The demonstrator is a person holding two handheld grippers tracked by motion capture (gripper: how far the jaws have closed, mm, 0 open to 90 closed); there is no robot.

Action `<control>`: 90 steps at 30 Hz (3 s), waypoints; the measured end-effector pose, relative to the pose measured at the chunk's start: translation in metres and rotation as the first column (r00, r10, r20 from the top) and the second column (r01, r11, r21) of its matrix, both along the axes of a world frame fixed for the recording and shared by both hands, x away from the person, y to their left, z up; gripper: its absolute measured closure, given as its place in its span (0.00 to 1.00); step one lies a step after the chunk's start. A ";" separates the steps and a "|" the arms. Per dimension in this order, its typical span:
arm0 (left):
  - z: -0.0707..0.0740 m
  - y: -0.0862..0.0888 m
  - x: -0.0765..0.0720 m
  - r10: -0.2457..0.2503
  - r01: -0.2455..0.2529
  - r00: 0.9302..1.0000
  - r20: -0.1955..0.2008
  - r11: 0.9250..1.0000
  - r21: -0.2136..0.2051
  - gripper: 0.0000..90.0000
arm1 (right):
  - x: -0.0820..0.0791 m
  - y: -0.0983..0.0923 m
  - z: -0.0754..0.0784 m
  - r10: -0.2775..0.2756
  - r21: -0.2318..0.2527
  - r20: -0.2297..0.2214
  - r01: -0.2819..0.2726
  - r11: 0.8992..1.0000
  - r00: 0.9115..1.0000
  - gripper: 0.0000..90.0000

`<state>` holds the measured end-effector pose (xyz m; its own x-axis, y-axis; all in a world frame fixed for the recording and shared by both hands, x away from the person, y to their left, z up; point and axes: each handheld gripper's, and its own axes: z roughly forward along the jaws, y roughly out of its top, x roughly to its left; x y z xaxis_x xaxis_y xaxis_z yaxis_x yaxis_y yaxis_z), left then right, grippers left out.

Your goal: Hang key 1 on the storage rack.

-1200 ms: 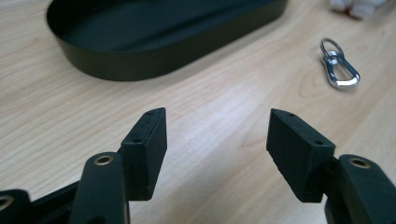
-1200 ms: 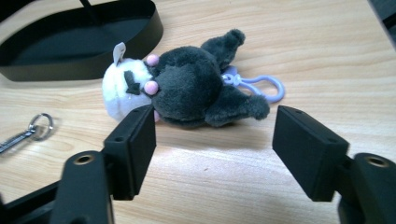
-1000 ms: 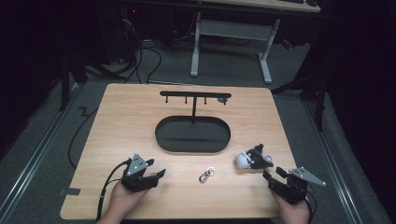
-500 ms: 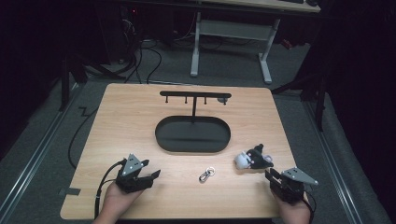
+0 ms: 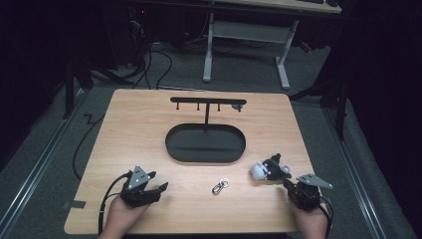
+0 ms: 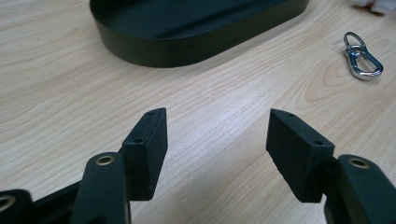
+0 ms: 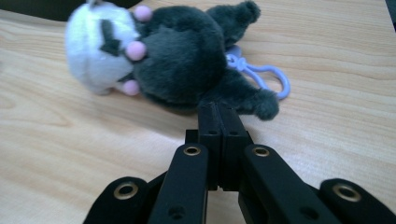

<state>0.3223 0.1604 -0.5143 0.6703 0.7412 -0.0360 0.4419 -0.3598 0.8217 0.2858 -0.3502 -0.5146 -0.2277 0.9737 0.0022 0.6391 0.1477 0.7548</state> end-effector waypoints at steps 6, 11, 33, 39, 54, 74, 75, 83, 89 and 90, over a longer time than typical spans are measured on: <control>0.000 0.011 -0.008 0.030 -0.030 1.000 0.003 1.000 0.002 0.44 | 0.018 -0.001 -0.002 -0.011 -0.007 -0.009 0.011 1.000 1.000 1.00; 0.001 0.019 -0.013 0.052 -0.052 0.999 0.005 0.999 0.000 0.44 | 0.032 0.000 -0.002 -0.013 -0.030 -0.011 0.012 0.999 1.000 1.00; 0.002 0.042 -0.023 0.110 -0.110 0.994 0.013 0.994 -0.021 0.44 | 0.035 0.022 0.023 0.054 0.013 0.092 -0.056 0.998 0.994 1.00; 0.000 0.036 -0.019 0.088 -0.088 0.996 0.011 0.996 -0.005 0.44 | 0.015 0.046 0.037 0.120 0.040 0.137 -0.127 0.991 0.983 1.00; -0.001 0.037 -0.019 0.090 -0.090 0.996 0.010 0.996 -0.009 0.44 | 0.035 0.091 0.009 0.231 -0.004 0.029 -0.231 0.973 0.972 1.00; 0.003 -0.002 -0.003 -0.017 0.017 0.999 0.039 1.000 -0.008 0.44 | 0.010 0.039 0.007 0.080 -0.009 0.028 -0.080 0.997 0.996 1.00; 0.003 -0.004 -0.003 -0.022 0.022 0.999 0.041 1.000 -0.007 0.44 | 0.009 0.038 0.006 0.078 -0.007 0.027 -0.077 0.997 0.997 1.00; 0.005 -0.009 0.000 -0.030 0.031 0.998 0.050 0.999 -0.018 0.45 | 0.001 0.031 0.007 0.071 0.002 0.036 -0.071 0.997 0.997 0.97; 0.003 -0.014 0.003 -0.049 0.049 0.998 0.043 0.999 -0.015 0.45 | -0.003 0.034 0.005 0.111 0.023 0.031 -0.112 0.993 0.993 0.92; 0.002 -0.015 0.003 -0.053 0.054 0.998 0.042 0.998 -0.012 0.45 | -0.003 0.034 0.005 0.120 0.022 0.028 -0.121 0.992 0.992 0.91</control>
